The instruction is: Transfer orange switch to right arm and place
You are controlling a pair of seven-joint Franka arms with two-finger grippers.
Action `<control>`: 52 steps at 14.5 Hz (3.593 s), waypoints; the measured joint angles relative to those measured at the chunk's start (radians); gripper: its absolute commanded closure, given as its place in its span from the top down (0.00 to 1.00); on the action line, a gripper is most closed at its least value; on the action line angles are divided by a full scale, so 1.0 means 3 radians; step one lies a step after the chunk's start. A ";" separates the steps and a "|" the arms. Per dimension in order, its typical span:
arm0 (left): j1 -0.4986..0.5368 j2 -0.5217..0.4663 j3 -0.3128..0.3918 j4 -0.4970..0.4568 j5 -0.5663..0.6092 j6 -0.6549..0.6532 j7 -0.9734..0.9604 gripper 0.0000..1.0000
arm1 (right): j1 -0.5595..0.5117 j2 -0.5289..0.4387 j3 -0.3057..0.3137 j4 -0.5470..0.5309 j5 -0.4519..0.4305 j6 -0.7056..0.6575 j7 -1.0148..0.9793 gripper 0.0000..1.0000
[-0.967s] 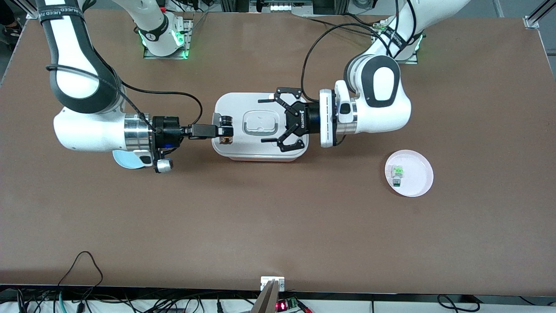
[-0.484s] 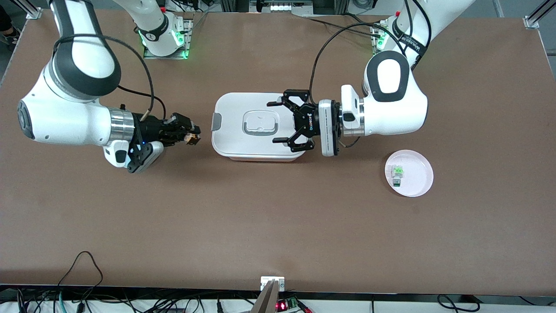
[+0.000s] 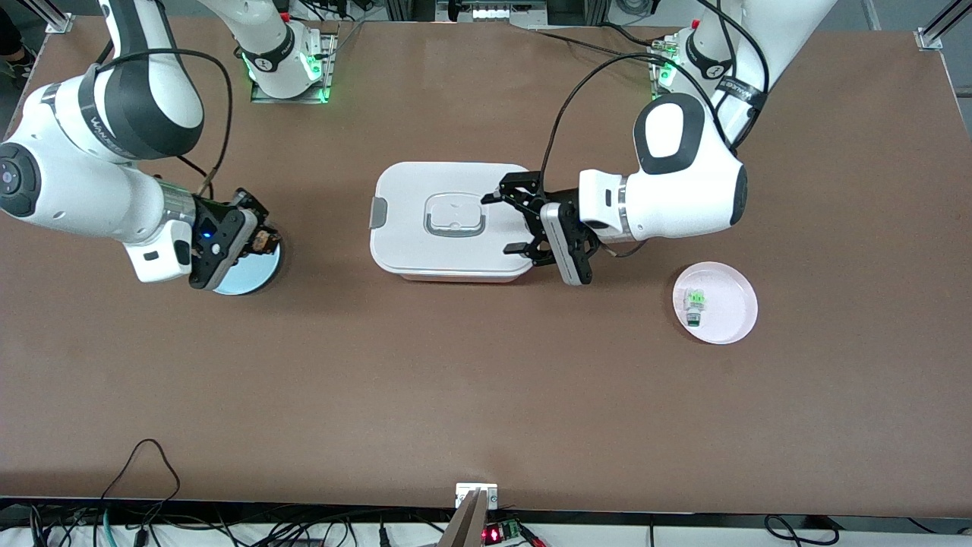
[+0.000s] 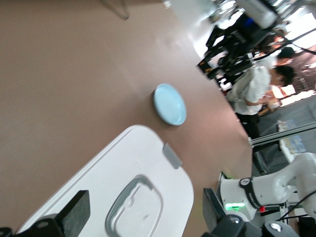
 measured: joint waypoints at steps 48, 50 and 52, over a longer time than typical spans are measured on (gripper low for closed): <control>0.0073 -0.1490 0.1798 -0.0115 0.2930 -0.2006 -0.2173 1.00 | -0.0450 -0.0985 0.0049 -0.0811 -0.0408 0.0429 0.1162 1.00; 0.0073 -0.1490 0.1798 -0.0114 0.2930 -0.2007 -0.2172 1.00 | -0.0450 -0.1063 0.0049 -0.0684 -0.0505 0.0185 0.1631 1.00; 0.0073 -0.1490 0.1798 -0.0114 0.2930 -0.2008 -0.2172 1.00 | -0.0449 -0.1085 0.0051 -0.0429 -0.0626 -0.0142 0.2066 1.00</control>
